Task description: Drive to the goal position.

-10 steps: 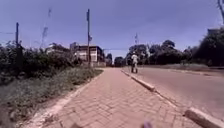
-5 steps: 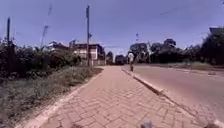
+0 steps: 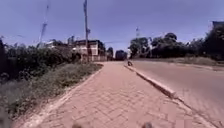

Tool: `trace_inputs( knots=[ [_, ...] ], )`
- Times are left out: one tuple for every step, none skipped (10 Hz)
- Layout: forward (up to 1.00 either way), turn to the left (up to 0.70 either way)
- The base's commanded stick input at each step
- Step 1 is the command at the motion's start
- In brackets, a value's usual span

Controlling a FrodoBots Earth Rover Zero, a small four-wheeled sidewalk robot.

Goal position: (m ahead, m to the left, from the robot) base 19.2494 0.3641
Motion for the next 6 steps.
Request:
trace_inputs(
  knots=[
    [0.85,0.0],
    [0.85,0.0],
    [0.85,0.0],
    [0.85,0.0],
    [0.85,0.0],
    [0.85,0.0]
  ],
)
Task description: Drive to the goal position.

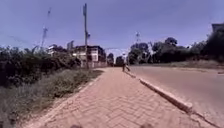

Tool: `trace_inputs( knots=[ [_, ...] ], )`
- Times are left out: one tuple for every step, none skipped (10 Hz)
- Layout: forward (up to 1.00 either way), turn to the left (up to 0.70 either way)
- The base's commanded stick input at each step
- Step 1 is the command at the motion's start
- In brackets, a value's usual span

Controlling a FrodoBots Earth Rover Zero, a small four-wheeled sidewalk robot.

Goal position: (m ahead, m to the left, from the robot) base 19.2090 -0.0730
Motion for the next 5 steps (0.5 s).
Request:
trace_inputs(
  knots=[
    [0.85,0.0],
    [0.85,0.0],
    [0.85,0.0],
    [0.85,0.0],
    [0.85,0.0]
  ],
)
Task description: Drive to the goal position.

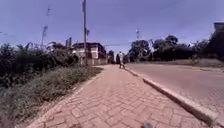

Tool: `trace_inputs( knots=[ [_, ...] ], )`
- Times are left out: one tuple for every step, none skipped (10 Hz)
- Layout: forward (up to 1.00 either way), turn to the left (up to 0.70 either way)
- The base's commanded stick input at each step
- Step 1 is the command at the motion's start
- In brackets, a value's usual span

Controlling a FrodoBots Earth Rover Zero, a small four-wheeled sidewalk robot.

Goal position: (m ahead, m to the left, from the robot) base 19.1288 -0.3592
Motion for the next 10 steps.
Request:
trace_inputs(
  knots=[
    [0.85,0.0],
    [0.85,0.0],
    [0.85,0.0],
    [0.85,0.0],
    [0.85,0.0],
    [0.85,0.0],
    [0.85,0.0],
    [0.85,0.0],
    [0.85,0.0],
    [0.85,0.0]
  ],
)
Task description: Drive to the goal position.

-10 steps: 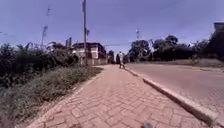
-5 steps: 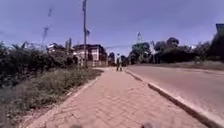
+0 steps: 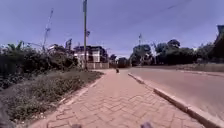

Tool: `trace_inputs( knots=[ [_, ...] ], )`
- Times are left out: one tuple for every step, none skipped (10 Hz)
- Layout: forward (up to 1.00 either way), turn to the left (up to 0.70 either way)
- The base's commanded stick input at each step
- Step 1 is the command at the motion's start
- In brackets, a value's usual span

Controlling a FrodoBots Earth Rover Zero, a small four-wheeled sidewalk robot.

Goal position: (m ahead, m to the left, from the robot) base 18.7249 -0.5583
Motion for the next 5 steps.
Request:
trace_inputs(
  knots=[
    [0.85,0.0],
    [0.85,0.0],
    [0.85,0.0],
    [0.85,0.0],
    [0.85,0.0]
  ],
)
